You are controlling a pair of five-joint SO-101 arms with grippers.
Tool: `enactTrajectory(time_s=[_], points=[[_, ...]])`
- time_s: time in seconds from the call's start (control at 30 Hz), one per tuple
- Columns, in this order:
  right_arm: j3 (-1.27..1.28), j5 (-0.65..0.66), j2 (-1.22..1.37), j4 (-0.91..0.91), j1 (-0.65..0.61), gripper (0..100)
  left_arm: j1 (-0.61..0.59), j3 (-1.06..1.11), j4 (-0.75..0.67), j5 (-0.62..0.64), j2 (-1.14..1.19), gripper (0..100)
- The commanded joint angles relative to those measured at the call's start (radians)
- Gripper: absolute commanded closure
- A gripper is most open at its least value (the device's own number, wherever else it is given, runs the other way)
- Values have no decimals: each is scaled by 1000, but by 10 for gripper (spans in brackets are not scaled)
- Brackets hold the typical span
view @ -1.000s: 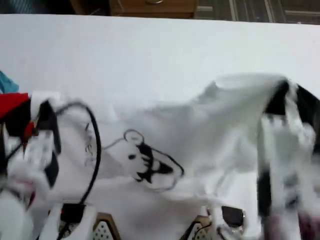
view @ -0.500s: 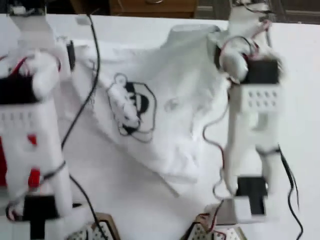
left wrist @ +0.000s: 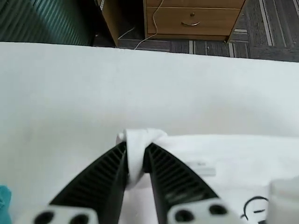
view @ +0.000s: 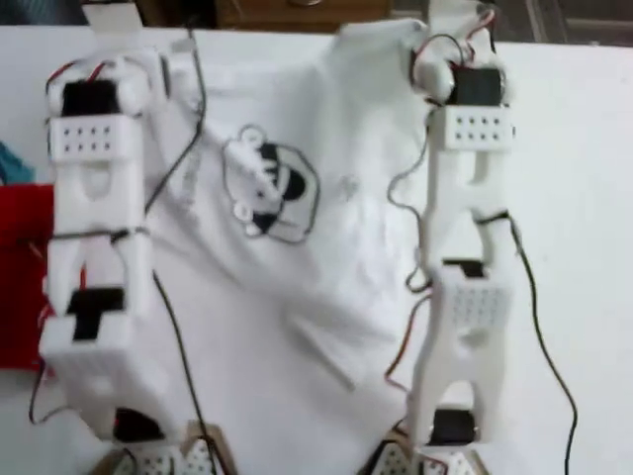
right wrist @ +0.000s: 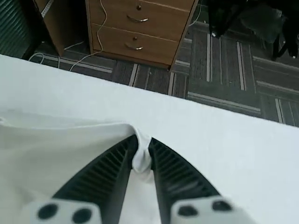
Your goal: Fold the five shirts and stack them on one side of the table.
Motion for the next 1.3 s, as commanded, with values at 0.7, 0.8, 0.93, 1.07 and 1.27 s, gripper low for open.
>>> enactTrajectory(time_s=[0.7,0.8,0.93,1.07,1.27], points=[[-219,29,234,291,7,981,-29,-1030,373,-166,810,977],[-219,31,171,460,-18,981,-25,-1121,548,-206,810,977],[-219,31,67,595,-67,981,2,-1113,752,-250,784,977],[-170,26,-33,602,-85,981,-21,-1053,764,-269,710,977],[255,2,-239,604,-143,981,-25,-763,764,-347,517,977]])
